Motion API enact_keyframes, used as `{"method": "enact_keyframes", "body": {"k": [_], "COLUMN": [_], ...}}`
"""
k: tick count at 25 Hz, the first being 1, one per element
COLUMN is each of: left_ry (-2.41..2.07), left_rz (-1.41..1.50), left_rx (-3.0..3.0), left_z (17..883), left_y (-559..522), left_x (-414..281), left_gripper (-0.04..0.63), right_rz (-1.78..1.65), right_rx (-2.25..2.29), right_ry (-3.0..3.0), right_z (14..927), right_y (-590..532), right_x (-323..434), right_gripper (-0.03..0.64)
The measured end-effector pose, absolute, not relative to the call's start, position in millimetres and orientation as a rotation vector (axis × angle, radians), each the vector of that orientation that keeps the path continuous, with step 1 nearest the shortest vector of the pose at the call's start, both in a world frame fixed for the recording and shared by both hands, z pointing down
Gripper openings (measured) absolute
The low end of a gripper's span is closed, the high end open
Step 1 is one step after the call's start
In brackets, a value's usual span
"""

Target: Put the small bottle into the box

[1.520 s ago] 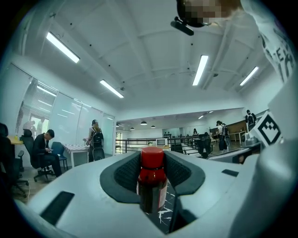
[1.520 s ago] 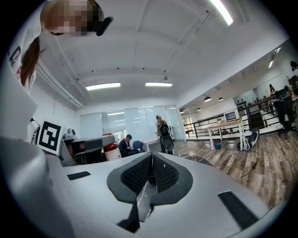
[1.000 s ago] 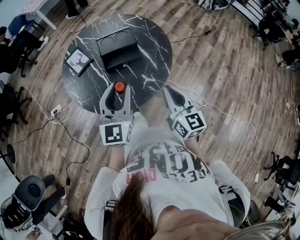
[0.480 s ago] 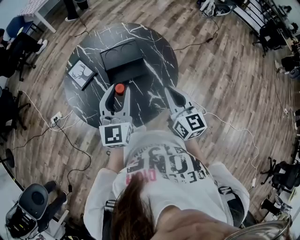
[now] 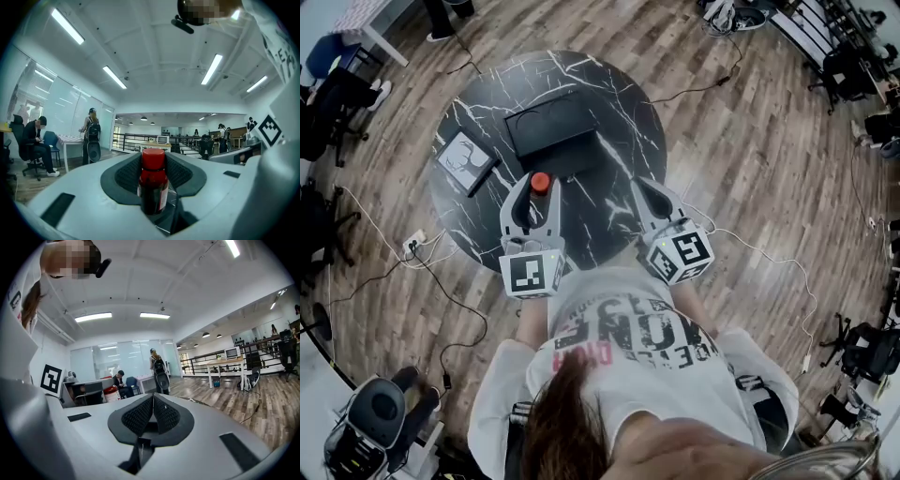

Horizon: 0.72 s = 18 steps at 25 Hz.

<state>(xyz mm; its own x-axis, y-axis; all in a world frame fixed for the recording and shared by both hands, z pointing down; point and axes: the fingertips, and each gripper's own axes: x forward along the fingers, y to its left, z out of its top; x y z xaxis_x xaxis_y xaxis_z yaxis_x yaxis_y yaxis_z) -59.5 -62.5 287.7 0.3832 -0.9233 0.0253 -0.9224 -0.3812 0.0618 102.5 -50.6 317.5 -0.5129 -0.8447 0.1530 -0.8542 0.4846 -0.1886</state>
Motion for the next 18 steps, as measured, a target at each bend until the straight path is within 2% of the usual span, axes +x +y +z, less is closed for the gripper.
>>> {"method": "enact_keyframes", "body": {"k": [18], "left_ry": [-1.732], "left_rz": [0.004], "left_rx": [2.505], "left_z": [305.0], "left_y": [-80.2], "left_x": [-78.2], "left_gripper": [0.146], "right_rz": [0.425], "right_rx": [1.441], "right_ry": [-2.682], "right_z": [334.7], "right_y": [-75.5], "right_x": [73.3], "right_gripper": [0.002]}}
